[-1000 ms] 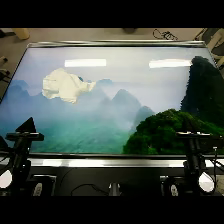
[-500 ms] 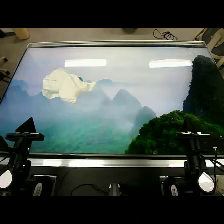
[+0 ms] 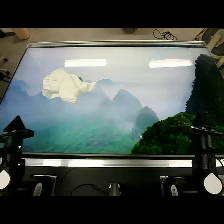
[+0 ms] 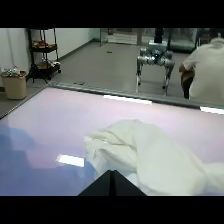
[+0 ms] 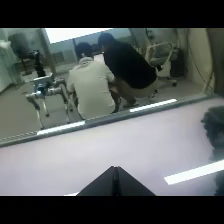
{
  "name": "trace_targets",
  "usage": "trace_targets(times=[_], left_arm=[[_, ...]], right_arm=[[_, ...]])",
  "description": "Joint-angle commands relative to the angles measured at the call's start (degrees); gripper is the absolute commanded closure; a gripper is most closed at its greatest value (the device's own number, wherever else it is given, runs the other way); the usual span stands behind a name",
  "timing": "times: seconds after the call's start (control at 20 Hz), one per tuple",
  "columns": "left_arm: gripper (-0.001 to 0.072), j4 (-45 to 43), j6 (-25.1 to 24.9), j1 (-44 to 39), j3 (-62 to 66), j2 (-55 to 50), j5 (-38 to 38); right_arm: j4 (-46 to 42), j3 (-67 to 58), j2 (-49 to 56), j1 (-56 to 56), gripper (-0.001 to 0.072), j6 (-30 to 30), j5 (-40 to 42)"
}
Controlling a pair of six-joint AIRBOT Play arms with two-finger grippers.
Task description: Fold the shirts.
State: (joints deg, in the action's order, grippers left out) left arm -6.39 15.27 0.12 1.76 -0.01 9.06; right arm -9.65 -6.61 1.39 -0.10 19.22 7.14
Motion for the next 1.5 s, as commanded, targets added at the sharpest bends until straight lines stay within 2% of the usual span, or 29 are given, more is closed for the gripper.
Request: trace_targets(times=[0.0, 0.1, 0.2, 0.3, 0.35, 0.4, 0.45, 0.55, 0.6, 0.65, 0.7, 0.8, 0.9, 1.0, 1.2, 1.25, 1.3, 1.35, 1.4, 1.45], left_arm=[[0.0679, -7.28, 4.50, 0.04, 4.87, -1.03, -0.07], [0.0679, -14.43, -8.04, 0.17, 11.74, -5.57, -11.39], [0.0679, -17.38, -7.58, 1.27, 20.57, -16.70, -13.11], [0.0679, -17.42, -4.09, 4.15, 33.73, -33.24, -15.76], [0.0679, -17.86, -0.46, 6.34, 41.79, -42.25, -22.23], [0.0679, -21.68, 5.81, 8.63, 50.16, -51.12, -33.22], [0.0679, -28.83, 15.06, 10.43, 57.99, -59.04, -45.18], [0.0679, -44.65, 39.91, 13.07, 73.29, -74.20, -71.14], [0.0679, -48.19, 48.46, 14.32, 79.43, -80.41, -82.68], [0.0679, -47.32, 52.43, 15.82, 84.35, -86.07, -92.45], [0.0679, -43.67, 53.02, 17.22, 87.45, -90.42, -98.73], [0.0679, -34.42, 57.70, 19.26, 89.02, -95.71, -102.33], [0.0681, -27.91, 61.18, 19.85, 89.02, -98.92, -102.40], [0.0681, -25.27, 63.17, 19.43, 89.02, -101.29, -101.26], [0.0679, -25.07, 63.23, 17.07, 89.02, -103.30, -99.43], [0.0621, -25.07, 63.23, 16.33, 89.05, -103.49, -98.60], [0.0283, -24.81, 63.12, 15.61, 89.05, -103.51, -96.56], [-0.0013, -23.10, 59.32, 15.15, 89.05, -103.51, -94.57], [-0.0013, -21.27, 54.75, 15.02, 89.74, -103.51, -92.11], [0.0047, -24.72, 54.62, 15.04, 91.91, -103.45, -88.06]], right_arm=[[-12.26, -7.26, 4.70, 0.02, 0.0691, 0.68, -12.55], [-13.86, -15.15, 12.46, 0.02, 0.0691, 0.66, -15.93], [-13.75, -25.94, 24.52, 0.00, 0.0691, 1.55, -14.75], [-13.79, -39.52, 39.17, -0.04, 0.0691, 8.48, -18.78], [-14.78, -46.97, 46.97, -0.04, 0.0691, 13.88, -25.14], [-18.45, -53.72, 54.07, -0.04, 0.0691, 20.59, -33.44], [-25.05, -60.83, 61.42, -0.04, 0.0691, 28.83, -43.85], [-37.66, -72.50, 73.29, -0.04, 0.0691, 45.97, -64.32], [-41.29, -76.48, 77.33, -0.04, 0.0691, 51.28, -72.37], [-42.05, -79.01, 80.21, -0.04, 0.0690, 50.86, -78.82], [-41.40, -79.60, 81.44, -0.02, 0.0690, 47.71, -81.35], [-40.83, -79.60, 81.55, -0.04, 0.0691, 46.07, -81.53], [-39.30, -79.62, 81.24, -0.02, 0.0690, 49.86, -80.46], [-36.92, -79.62, 81.15, -0.02, 0.0691, 51.34, -79.71], [-36.00, -79.60, 81.15, -0.02, 0.0690, 51.34, -79.21], [-36.02, -79.60, 81.15, -0.02, 0.0690, 51.28, -79.32], [-36.04, -79.60, 81.15, -0.02, 0.0690, 51.28, -79.08], [-36.04, -79.60, 81.15, -0.02, 0.0690, 51.28, -78.84], [-36.11, -79.60, 81.15, -0.02, 0.0690, 51.28, -78.86], [-36.48, -79.60, 81.15, -0.02, 0.0690, 51.28, -78.93]])
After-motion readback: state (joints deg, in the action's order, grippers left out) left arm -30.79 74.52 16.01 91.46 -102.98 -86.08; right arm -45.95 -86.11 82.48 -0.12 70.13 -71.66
